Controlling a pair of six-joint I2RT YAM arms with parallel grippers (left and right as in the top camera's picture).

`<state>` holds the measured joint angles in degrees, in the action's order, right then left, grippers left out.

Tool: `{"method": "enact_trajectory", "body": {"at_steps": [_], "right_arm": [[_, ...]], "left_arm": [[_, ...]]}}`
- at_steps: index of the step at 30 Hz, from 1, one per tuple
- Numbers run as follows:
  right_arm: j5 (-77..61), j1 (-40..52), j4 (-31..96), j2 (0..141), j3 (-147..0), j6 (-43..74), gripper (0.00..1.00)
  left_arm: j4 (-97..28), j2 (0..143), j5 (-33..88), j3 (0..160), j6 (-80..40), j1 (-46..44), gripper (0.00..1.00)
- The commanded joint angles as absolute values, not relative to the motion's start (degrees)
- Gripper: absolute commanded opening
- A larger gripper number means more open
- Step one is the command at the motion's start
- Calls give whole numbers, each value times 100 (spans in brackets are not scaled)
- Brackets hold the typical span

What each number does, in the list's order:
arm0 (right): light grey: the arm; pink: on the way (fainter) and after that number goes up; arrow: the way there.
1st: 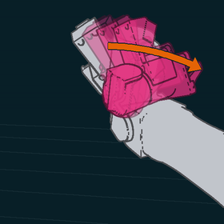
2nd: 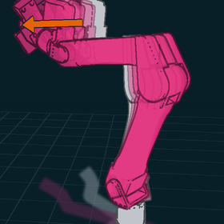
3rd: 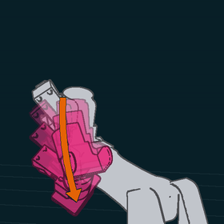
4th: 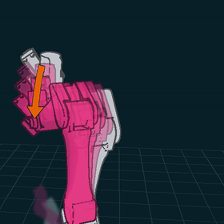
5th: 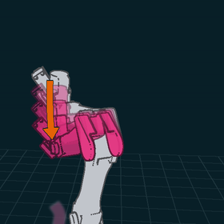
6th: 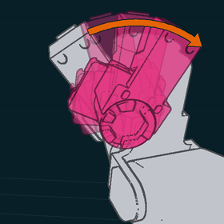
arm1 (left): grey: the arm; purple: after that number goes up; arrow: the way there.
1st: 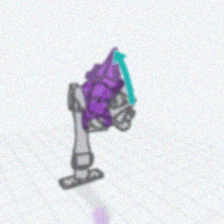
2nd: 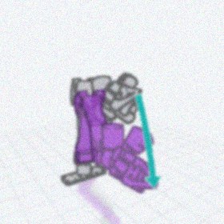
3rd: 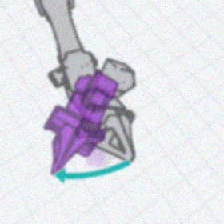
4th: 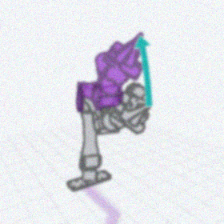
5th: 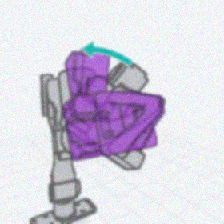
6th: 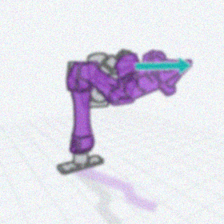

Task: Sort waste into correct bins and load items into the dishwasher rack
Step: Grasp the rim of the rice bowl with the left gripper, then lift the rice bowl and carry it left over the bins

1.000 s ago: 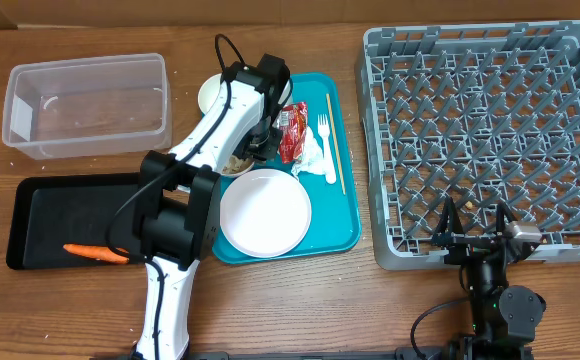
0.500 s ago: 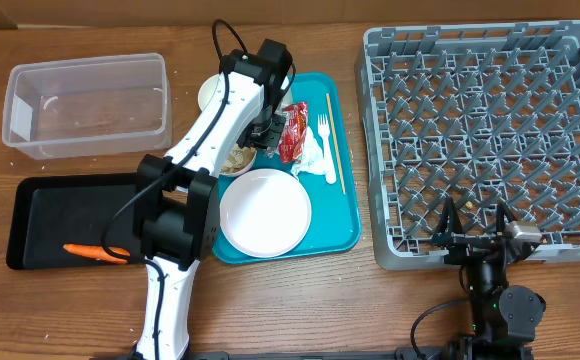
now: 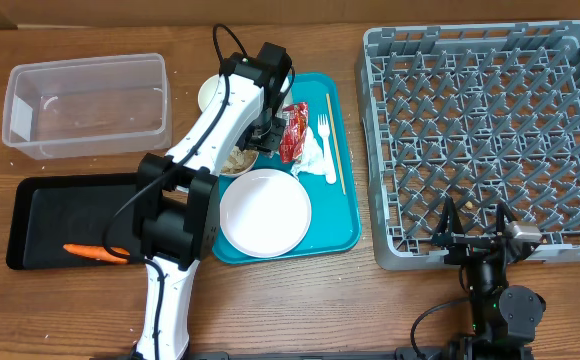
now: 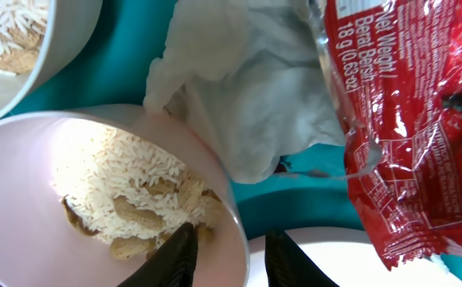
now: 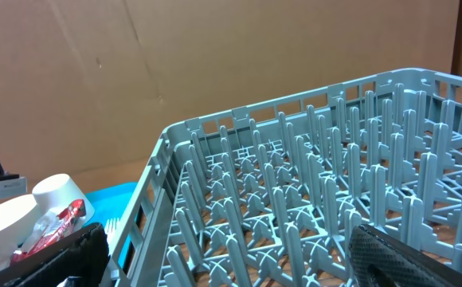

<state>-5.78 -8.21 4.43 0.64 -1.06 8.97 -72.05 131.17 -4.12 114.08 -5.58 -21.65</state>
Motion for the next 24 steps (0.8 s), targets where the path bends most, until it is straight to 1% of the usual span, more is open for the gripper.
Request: {"method": "enact_trajectory", "body": {"at_steps": [1, 7, 11, 14, 17, 19, 21, 24], "right_arm": [[-609, -838, 416, 27, -47, 919, 100], [-609, -838, 416, 27, -45, 919, 100], [-609, -838, 416, 27, -47, 919, 100], [-609, -838, 416, 27, -45, 919, 100], [-609, -838, 416, 27, -47, 919, 100], [-609, -838, 416, 27, -47, 919, 100], [-609, -838, 416, 27, -45, 919, 100], [-609, -838, 416, 27, -47, 919, 100]], "left_arm": [[-7172, 13115, -294, 11356, -532, -2123, 33], [-7142, 13115, -294, 11122, -530, -2123, 33], [-7124, 13115, -294, 11083, -530, -2123, 32], [-7118, 13115, -296, 11083, -532, -2123, 25], [-7131, 13113, -298, 11083, -530, -2123, 16], [-7133, 13113, -298, 11098, -532, -2123, 7], [-7183, 13113, -296, 11157, -532, -2123, 4], [-7367, 13113, -296, 11402, -532, -2123, 4]]}}
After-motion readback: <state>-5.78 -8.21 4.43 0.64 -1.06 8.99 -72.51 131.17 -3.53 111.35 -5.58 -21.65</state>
